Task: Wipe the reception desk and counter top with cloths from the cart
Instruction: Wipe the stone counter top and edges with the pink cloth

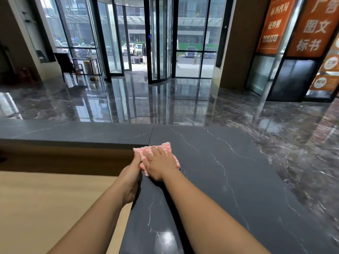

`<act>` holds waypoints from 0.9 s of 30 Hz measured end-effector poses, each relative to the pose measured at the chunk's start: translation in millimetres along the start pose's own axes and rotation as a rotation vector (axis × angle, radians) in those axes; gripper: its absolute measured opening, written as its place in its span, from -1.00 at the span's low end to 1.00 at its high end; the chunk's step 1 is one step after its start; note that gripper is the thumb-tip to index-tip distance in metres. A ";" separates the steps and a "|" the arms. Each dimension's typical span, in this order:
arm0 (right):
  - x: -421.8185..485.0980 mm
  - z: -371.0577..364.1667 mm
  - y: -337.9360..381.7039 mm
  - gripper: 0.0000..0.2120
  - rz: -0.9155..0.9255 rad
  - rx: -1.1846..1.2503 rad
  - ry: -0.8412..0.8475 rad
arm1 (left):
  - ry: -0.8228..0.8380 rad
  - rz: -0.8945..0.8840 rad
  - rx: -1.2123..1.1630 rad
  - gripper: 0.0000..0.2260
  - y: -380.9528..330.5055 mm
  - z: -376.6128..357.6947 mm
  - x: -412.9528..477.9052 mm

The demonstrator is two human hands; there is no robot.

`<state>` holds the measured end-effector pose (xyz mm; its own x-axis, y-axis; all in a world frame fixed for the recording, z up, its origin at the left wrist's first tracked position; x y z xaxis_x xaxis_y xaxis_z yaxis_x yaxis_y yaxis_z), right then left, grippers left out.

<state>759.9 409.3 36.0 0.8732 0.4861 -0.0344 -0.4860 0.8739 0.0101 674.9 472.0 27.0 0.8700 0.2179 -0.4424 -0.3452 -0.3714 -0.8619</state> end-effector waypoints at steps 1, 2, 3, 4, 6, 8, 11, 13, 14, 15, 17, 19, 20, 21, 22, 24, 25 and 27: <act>-3.8 -0.3 -10.2 -0.51 -0.011 -0.013 0.000 | -0.011 0.001 0.021 -0.63 -1.6 -1.2 -7.8; -8.2 -0.8 -22.7 -0.51 -0.028 -0.026 0.000 | -0.009 0.001 0.032 -0.64 -4.0 -3.0 -15.8; -12.9 -1.4 -37.5 -0.51 -0.054 -0.031 0.002 | -0.007 0.007 0.040 -0.58 -5.0 -3.4 -20.6; -18.2 -1.8 -54.0 -0.51 -0.086 -0.031 0.005 | 0.000 0.004 0.043 -0.51 -4.6 -3.2 -21.4; -30.2 -1.6 -89.8 -0.51 -0.156 -0.038 0.001 | 0.020 -0.011 0.018 -0.44 -2.8 -0.1 -18.2; -45.2 -1.9 -128.6 -0.50 -0.241 -0.035 0.002 | 0.023 0.024 0.031 -0.41 1.3 5.6 -21.5; -73.6 -0.8 -176.8 -0.50 -0.363 -0.040 0.008 | 0.022 0.036 0.044 -0.37 4.3 15.6 -29.2; -88.2 0.2 -195.0 -0.49 -0.435 -0.023 0.025 | 0.022 0.030 0.046 -0.35 5.0 21.2 -30.0; -92.3 -0.1 -199.1 -0.49 -0.473 -0.007 0.041 | 0.026 0.032 0.043 -0.36 6.1 22.6 -29.0; -94.7 -0.8 -199.3 -0.49 -0.508 0.008 0.056 | 0.026 0.035 0.037 -0.40 7.2 23.2 -27.9; -96.3 0.0 -185.1 -0.49 -0.555 0.032 0.071 | 0.011 0.049 0.035 -0.49 8.4 24.2 -35.2; -90.8 -0.1 -156.4 -0.49 -0.541 0.049 0.060 | -0.004 0.056 0.038 -0.53 9.7 25.3 -40.1; -86.3 -0.8 -137.4 -0.48 -0.510 0.057 0.055 | -0.010 0.050 0.036 -0.54 9.9 25.9 -40.3; -81.5 -1.6 -116.1 -0.48 -0.470 0.064 0.051 | -0.014 0.046 0.035 -0.55 9.9 26.2 -40.8; -76.9 -2.0 -93.7 -0.48 -0.426 0.070 0.050 | -0.017 0.041 0.030 -0.56 9.3 25.9 -42.0; -69.8 -1.3 -48.7 -0.47 -0.335 0.063 0.036 | -0.027 0.038 0.003 -0.57 10.1 26.7 -42.2; -67.6 -1.1 -27.6 -0.48 -0.294 0.052 0.027 | -0.031 0.034 -0.007 -0.58 10.1 26.8 -42.8; -66.6 -1.5 9.0 -0.49 -0.218 0.034 0.013 | -0.022 0.017 -0.031 -0.55 9.6 27.3 -43.3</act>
<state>697.3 384.8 36.9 0.9568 0.2859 -0.0521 -0.2844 0.9581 0.0345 624.3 483.6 31.0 0.8558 0.2310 -0.4629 -0.3488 -0.4031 -0.8461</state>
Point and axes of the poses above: each hand's wrist, its own x-axis towards the middle knuckle, its own z-axis out of the back of the hand, y = z × x, the point moved 9 cm from there along x, towards the middle knuckle, and after that the axes turned 9 degrees about -x, right-handed, at the moved point
